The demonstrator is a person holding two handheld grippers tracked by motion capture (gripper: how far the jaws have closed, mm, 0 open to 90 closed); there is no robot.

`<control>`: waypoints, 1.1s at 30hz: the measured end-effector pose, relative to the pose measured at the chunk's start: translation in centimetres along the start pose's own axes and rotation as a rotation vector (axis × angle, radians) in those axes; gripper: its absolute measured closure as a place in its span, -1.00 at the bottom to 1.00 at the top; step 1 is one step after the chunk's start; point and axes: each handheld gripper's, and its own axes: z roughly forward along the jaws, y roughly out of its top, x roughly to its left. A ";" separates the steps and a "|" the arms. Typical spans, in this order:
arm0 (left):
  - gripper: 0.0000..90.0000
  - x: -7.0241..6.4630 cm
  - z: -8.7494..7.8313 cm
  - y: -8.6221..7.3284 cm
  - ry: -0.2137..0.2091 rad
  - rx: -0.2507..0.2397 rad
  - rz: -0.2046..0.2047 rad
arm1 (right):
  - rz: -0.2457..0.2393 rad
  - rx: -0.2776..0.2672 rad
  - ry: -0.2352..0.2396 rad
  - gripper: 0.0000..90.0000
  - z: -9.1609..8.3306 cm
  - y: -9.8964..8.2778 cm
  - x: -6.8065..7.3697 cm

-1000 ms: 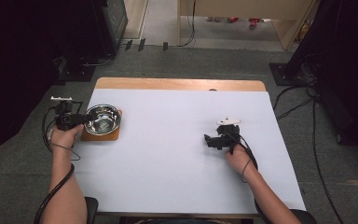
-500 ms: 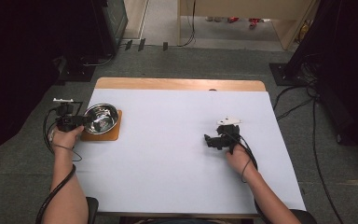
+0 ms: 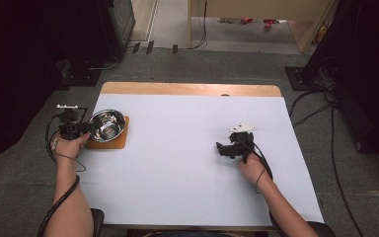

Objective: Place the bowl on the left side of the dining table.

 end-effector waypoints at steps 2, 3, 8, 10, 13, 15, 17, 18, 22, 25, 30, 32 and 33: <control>0.30 0.0 -0.1 0.0 -0.001 -0.004 -0.003 | 0.000 0.000 0.000 -0.78 0.0 0.0 0.0; 0.27 -0.1 -0.2 0.0 -0.002 -0.005 0.000 | 0.000 0.000 0.000 -0.78 0.0 0.0 0.0; 0.03 0.2 -0.8 0.3 -0.002 -0.041 -0.025 | 0.000 0.000 0.000 -0.78 0.0 0.0 0.0; -0.06 0.4 -1.0 0.4 -0.016 -0.052 -0.054 | 0.000 0.000 0.000 -0.78 0.0 0.0 0.0; -0.10 0.3 -1.4 0.5 -0.005 -0.050 -0.041 | 0.001 0.000 0.000 -0.78 0.0 0.0 0.0; -0.13 0.2 -1.5 0.5 -0.007 -0.047 -0.046 | 0.001 0.001 0.001 -0.78 0.0 0.0 0.0; -0.16 0.0 -1.7 0.5 0.005 -0.044 -0.046 | 0.001 0.000 0.001 -0.78 0.0 0.0 0.0; -0.17 0.0 -1.9 0.5 0.008 -0.045 -0.043 | 0.001 0.001 0.001 -0.78 0.0 0.0 0.0; -0.19 -0.3 -2.5 0.7 0.025 -0.056 -0.034 | 0.002 0.001 0.002 -0.78 0.0 0.0 0.0; -0.20 -0.6 -3.0 0.9 0.035 -0.052 -0.039 | 0.002 0.001 0.003 -0.78 0.0 0.0 -0.1; -0.19 -1.1 -3.8 1.2 0.019 -0.064 -0.040 | 0.003 0.001 0.003 -0.78 0.0 0.0 -0.1; -0.19 -1.4 -4.2 1.3 0.014 -0.073 -0.032 | 0.003 0.001 0.003 -0.78 0.0 0.0 -0.1; -0.18 -1.6 -4.4 1.4 0.016 -0.073 -0.024 | 0.003 0.001 0.003 -0.78 0.0 0.0 -0.1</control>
